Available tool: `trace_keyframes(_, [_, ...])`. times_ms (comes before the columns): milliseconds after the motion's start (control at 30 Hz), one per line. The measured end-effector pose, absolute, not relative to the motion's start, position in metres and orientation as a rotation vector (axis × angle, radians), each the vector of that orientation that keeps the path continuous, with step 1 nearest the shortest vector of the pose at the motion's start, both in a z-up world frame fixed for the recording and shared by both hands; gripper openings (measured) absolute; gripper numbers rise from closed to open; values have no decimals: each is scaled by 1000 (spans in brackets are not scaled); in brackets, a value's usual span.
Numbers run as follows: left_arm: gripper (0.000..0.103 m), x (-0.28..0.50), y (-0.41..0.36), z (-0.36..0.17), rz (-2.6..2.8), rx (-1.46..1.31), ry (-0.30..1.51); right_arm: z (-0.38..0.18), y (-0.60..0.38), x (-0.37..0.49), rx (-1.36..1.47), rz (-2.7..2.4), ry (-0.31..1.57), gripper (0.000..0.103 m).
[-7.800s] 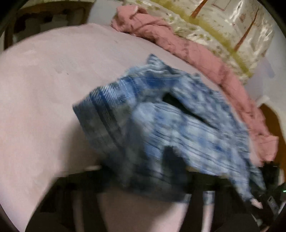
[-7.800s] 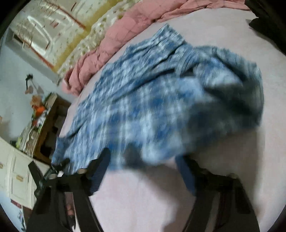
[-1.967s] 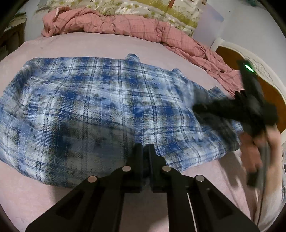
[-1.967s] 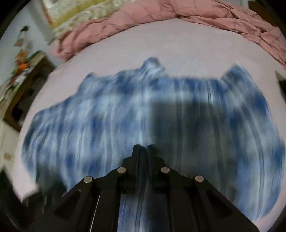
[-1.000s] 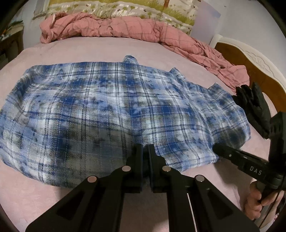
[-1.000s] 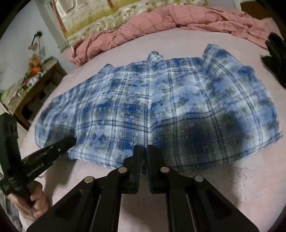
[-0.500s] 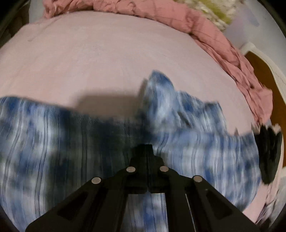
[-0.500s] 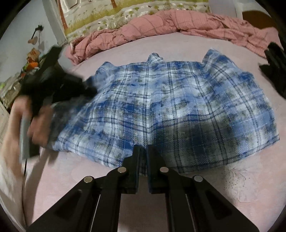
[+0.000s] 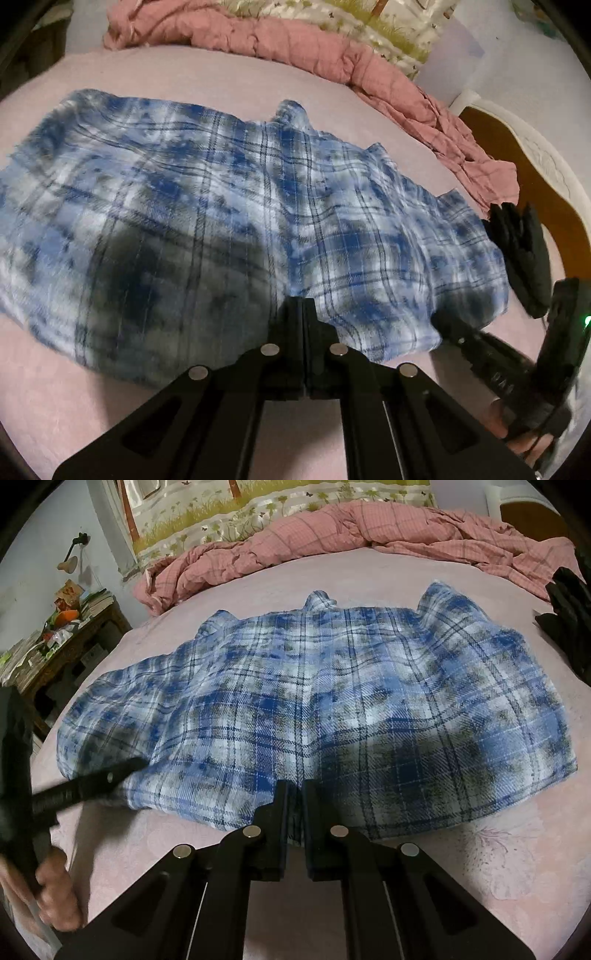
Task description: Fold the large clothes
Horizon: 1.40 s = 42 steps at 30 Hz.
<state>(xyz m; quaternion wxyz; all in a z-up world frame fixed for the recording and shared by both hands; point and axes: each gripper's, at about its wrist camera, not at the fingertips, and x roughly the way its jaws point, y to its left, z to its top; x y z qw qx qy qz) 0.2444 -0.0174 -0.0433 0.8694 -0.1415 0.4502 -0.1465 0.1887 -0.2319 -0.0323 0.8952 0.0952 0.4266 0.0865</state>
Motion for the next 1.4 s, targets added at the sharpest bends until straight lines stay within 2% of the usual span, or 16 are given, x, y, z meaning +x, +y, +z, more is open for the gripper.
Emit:
trace_keyframes(267, [3,242,-40,-39,-250,-142,887,-25,-278,163,434,143,793,9])
trace_keyframes(333, [3,245,-36,-40,-264,-174,890,-19,-292,146,445,77,738,12])
trace_keyframes(367, [3,243,-30,-41,-276,-198,892,-17,-299,139,455,45,721,20])
trace_keyframes(400, [3,244,-27,-42,-285,-218,895,-16,-312,132,486,3,698,35])
trace_keyframes(433, [3,244,-26,-42,-292,-233,898,-16,-322,128,519,-21,681,44])
trace_keyframes(467, [3,244,-25,-41,-295,-241,901,-19,-340,124,577,-62,669,58])
trace_keyframes(533, [3,244,-28,-40,-289,-225,898,-27,-368,123,666,-112,674,60])
trace_keyframes(700, [3,240,-36,-38,-263,-166,885,-37,-400,137,816,-74,630,56])
trace_keyframes(733, [3,240,-36,-38,-263,-166,885,-37,-401,144,811,-88,640,50])
trace_keyframes(767, [3,240,-35,-38,-264,-168,885,-38,-400,154,787,-114,668,36])
trace_keyframes(867, [3,240,-37,-38,-261,-166,880,-30,-387,163,707,-189,647,20])
trace_keyframes(1000, [3,243,-23,-41,-297,-283,899,21,-302,160,241,-92,499,16])
trace_keyframes(1067, [3,244,-18,-43,-317,-313,902,27,-255,164,150,80,515,16])
trace_keyframes(1133, [3,242,-20,-42,-317,-299,898,17,-218,169,140,248,588,3])
trace_keyframes(1233, [3,240,-23,-40,-304,-267,897,-11,-162,170,22,412,736,2])
trace_keyframes(1400, [3,239,-24,-39,-303,-259,895,2,-178,157,62,335,640,2])
